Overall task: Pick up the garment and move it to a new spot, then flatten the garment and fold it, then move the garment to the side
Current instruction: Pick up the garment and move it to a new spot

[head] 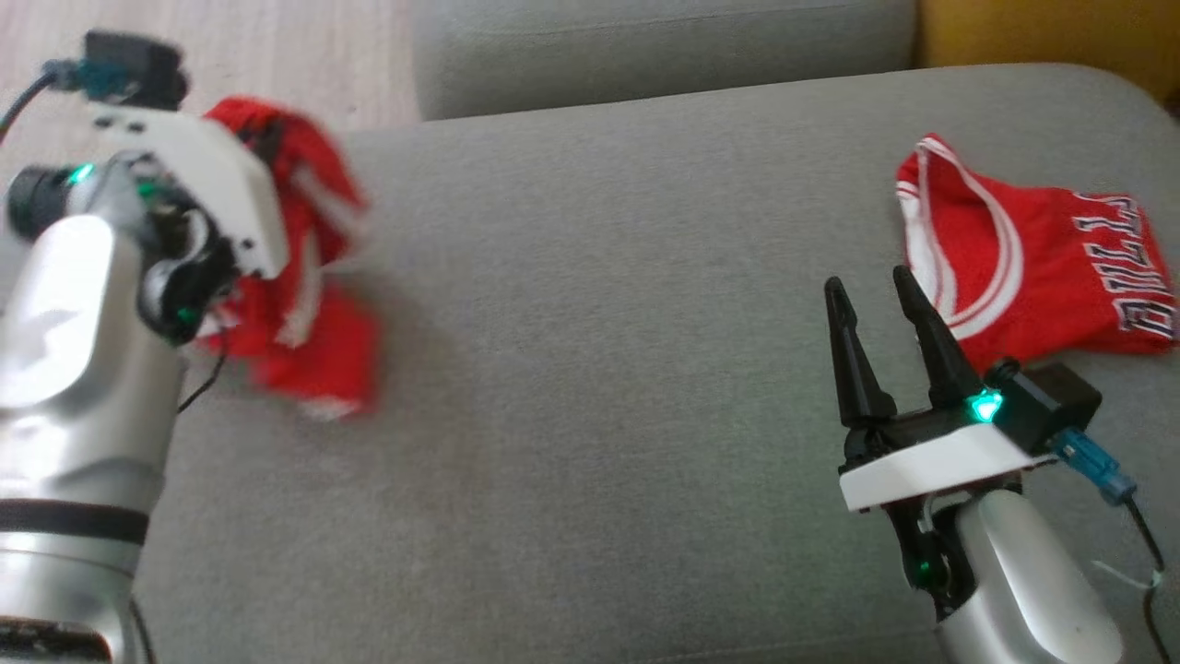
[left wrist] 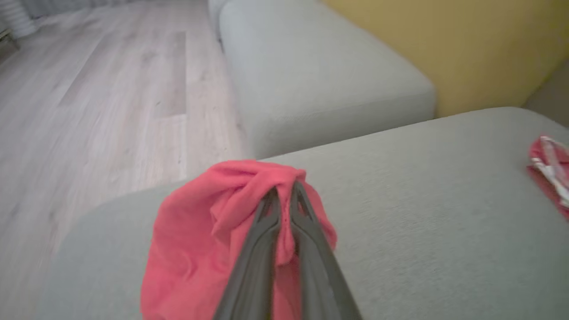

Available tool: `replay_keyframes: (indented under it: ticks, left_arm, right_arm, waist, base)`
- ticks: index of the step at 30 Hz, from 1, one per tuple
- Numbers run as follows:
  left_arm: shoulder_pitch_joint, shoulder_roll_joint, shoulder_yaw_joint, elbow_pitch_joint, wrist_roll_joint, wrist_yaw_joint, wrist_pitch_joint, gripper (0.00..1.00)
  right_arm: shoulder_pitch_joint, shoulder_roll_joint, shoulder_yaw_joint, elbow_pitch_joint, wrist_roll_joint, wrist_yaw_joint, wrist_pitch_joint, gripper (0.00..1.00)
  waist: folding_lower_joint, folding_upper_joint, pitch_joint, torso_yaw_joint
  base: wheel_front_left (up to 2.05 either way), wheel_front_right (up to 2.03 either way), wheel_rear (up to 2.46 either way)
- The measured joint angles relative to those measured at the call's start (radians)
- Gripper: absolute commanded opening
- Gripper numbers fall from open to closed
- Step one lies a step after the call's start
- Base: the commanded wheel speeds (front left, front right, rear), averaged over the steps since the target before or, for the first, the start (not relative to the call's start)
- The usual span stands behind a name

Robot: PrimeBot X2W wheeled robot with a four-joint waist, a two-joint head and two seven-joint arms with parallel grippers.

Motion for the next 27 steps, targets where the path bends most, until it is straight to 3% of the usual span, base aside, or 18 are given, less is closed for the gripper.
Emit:
replay_keyframes:
  ticks: [11,15,19,20,21,23,27]
  left_arm:
    - [0.018,-0.040,-0.164,-0.286,-0.082,-0.007,-0.043,0.00]
    - [0.105,-0.052,-0.249,-0.305,-0.080,-0.007,-0.045,0.00]
    - [0.264,-0.076,-0.364,-0.225,-0.079,-0.007,-0.075,0.00]
    - [0.298,-0.082,-0.377,-0.191,-0.077,-0.007,-0.092,0.27]
    - [0.325,-0.087,-0.382,-0.154,-0.075,0.000,-0.112,1.00]
    - [0.354,-0.099,-0.373,-0.101,-0.070,0.031,-0.176,1.00]
    - [0.357,-0.124,-0.337,-0.061,-0.084,0.047,-0.269,1.00]
  right_arm:
    - [0.003,0.001,0.009,-0.016,0.017,0.000,0.000,1.00]
    - [0.003,0.000,0.009,-0.020,0.017,0.000,0.000,1.00]
    - [0.003,-0.001,0.015,-0.019,0.019,0.000,0.000,1.00]
    - [0.003,-0.001,0.019,-0.019,0.024,0.000,0.000,1.00]
    - [0.003,-0.001,0.026,-0.018,0.026,0.000,0.000,1.00]
    - [0.003,-0.001,0.039,-0.018,0.026,0.000,0.000,1.00]
    - [0.003,-0.006,0.043,-0.018,0.026,0.000,0.000,1.00]
  waist:
    - [0.0000,0.0000,-0.010,-0.094]
    - [0.0000,0.0000,-0.003,-0.122]
    - [0.0000,0.0000,0.004,-0.134]
    - [0.0000,0.0000,0.003,-0.133]
    - [0.0000,0.0000,0.001,-0.134]
    - [0.0000,0.0000,-0.001,-0.135]
    - [0.0000,0.0000,-0.006,-0.127]
  base:
    - [0.00,0.00,0.00]
    - [0.00,0.00,0.00]
    - [0.00,0.00,0.00]
    - [0.00,0.00,0.00]
    - [0.00,0.00,0.00]
    - [0.00,0.00,0.00]
    - [0.00,0.00,0.00]
